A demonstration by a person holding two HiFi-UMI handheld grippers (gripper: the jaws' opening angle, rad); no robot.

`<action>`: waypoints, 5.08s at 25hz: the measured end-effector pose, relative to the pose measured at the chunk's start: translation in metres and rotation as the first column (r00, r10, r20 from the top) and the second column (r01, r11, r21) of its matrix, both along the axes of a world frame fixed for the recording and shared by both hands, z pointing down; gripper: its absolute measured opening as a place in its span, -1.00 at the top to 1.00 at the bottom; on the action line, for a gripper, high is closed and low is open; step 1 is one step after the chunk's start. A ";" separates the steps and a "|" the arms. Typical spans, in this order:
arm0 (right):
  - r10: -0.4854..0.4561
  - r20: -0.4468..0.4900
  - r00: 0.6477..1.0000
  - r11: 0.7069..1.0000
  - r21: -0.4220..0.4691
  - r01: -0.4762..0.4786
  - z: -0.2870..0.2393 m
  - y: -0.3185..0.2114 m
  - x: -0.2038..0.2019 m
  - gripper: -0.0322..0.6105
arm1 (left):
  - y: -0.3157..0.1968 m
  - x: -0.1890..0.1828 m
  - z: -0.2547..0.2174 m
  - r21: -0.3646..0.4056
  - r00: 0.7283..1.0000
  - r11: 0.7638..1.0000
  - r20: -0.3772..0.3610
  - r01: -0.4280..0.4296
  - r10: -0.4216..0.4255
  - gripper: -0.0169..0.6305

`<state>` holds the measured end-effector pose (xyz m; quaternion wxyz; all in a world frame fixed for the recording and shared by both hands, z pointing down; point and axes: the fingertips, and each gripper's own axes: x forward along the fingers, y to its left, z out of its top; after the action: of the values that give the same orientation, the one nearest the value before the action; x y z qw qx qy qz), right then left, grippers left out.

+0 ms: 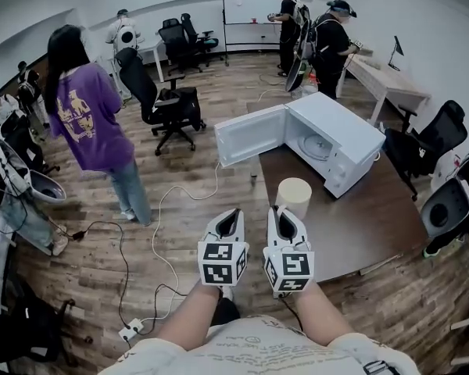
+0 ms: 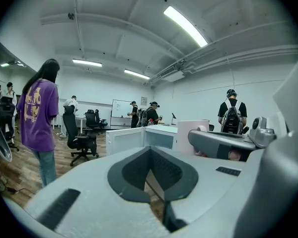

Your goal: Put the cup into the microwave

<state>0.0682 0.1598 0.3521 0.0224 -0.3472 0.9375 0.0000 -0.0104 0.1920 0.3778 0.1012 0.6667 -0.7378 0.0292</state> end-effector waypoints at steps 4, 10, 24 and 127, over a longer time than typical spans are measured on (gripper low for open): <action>0.025 0.005 1.000 1.000 0.017 -0.025 -0.010 -0.033 -0.034 0.82 | -0.040 -0.034 -0.010 0.009 0.999 0.999 -0.001 -0.042 0.042 0.91; 0.079 0.006 0.997 0.997 0.023 -0.079 -0.014 -0.082 -0.080 0.82 | -0.097 -0.079 -0.018 0.011 0.993 0.993 -0.005 -0.116 0.116 0.91; 0.254 0.023 0.967 0.967 0.030 -0.255 0.005 -0.165 -0.128 0.82 | -0.191 -0.141 -0.002 -0.007 0.956 0.956 -0.023 -0.294 0.294 0.91; 0.590 -0.184 0.786 0.778 -0.129 -0.615 0.094 -0.377 -0.055 0.86 | -0.382 -0.086 0.062 -0.053 0.854 0.855 0.046 -0.515 0.518 0.91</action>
<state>0.0137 -0.2170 0.4459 -0.0729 -0.6289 0.7721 -0.0552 -0.0963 -0.1896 0.4399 0.0810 0.8370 -0.5338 0.0891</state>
